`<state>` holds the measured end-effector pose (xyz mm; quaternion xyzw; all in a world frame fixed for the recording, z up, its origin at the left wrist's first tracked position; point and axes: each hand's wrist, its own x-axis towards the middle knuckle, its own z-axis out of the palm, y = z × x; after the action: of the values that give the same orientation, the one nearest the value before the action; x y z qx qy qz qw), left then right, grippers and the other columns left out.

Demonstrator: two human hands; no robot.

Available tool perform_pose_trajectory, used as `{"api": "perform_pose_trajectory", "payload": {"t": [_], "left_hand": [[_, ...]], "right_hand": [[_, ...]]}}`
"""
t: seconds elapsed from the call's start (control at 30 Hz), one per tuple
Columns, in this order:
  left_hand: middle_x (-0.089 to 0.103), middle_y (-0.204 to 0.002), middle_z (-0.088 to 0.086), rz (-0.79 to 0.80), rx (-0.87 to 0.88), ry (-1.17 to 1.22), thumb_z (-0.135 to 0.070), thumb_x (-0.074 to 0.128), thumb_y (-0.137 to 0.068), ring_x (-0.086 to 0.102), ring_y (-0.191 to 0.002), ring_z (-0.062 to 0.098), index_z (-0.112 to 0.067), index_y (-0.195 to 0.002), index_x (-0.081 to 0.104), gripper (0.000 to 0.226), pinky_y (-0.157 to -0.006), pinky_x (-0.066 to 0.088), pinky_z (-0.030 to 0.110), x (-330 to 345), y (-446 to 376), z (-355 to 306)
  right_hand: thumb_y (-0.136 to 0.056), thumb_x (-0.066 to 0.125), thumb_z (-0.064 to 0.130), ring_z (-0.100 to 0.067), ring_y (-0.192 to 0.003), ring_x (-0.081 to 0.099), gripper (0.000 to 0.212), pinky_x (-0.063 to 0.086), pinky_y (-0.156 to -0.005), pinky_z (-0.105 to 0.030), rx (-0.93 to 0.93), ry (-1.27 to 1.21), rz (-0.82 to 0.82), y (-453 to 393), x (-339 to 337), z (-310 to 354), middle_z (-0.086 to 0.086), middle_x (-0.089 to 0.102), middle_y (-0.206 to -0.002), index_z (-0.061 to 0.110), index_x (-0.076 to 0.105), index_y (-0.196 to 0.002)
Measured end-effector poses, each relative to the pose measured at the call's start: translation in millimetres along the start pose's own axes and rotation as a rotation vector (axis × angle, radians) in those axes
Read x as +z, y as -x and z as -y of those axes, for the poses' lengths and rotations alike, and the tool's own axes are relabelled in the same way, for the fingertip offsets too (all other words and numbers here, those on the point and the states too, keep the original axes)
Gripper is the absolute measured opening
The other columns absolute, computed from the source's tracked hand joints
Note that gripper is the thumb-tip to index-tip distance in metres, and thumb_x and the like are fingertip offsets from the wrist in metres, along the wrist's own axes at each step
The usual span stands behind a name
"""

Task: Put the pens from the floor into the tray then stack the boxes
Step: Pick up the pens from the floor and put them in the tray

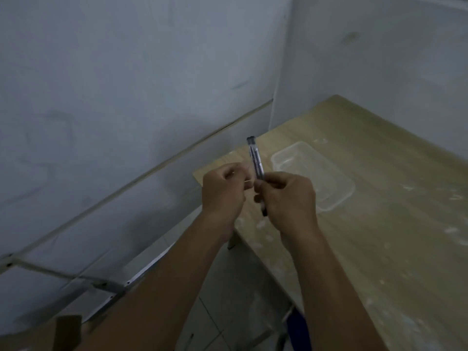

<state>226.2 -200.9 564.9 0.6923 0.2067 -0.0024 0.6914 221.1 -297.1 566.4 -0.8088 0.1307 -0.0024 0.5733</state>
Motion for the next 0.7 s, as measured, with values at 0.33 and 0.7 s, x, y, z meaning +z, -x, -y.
{"api": "perform_pose_trajectory", "payload": {"t": [0.33, 0.7], "left_hand": [[0.068, -0.085, -0.003, 0.049, -0.092, -0.031, -0.021, 0.054, -0.091, 0.066, -0.092, 0.018, -0.023, -0.087, 0.067, 0.013, -0.087, 0.056, 0.044, 57, -18, 13], [0.06, -0.075, 0.0, 0.086, -0.169, -0.03, -0.021, 0.054, -0.088, 0.054, -0.071, 0.016, -0.028, -0.079, 0.063, 0.015, -0.068, 0.046, 0.033, 78, -42, 32]], "right_hand": [[-0.08, 0.071, 0.019, -0.023, -0.078, 0.069, 0.017, 0.058, -0.075, -0.048, 0.015, 0.456, 0.01, -88, -77, -23, -0.005, 0.073, -0.083, 0.018, 0.074, -0.097], [-0.078, 0.066, 0.022, -0.031, -0.083, 0.066, 0.021, 0.053, -0.069, -0.034, 0.068, 0.748, 0.135, -117, -64, -45, -0.013, 0.069, -0.093, 0.01, 0.072, -0.095]]}}
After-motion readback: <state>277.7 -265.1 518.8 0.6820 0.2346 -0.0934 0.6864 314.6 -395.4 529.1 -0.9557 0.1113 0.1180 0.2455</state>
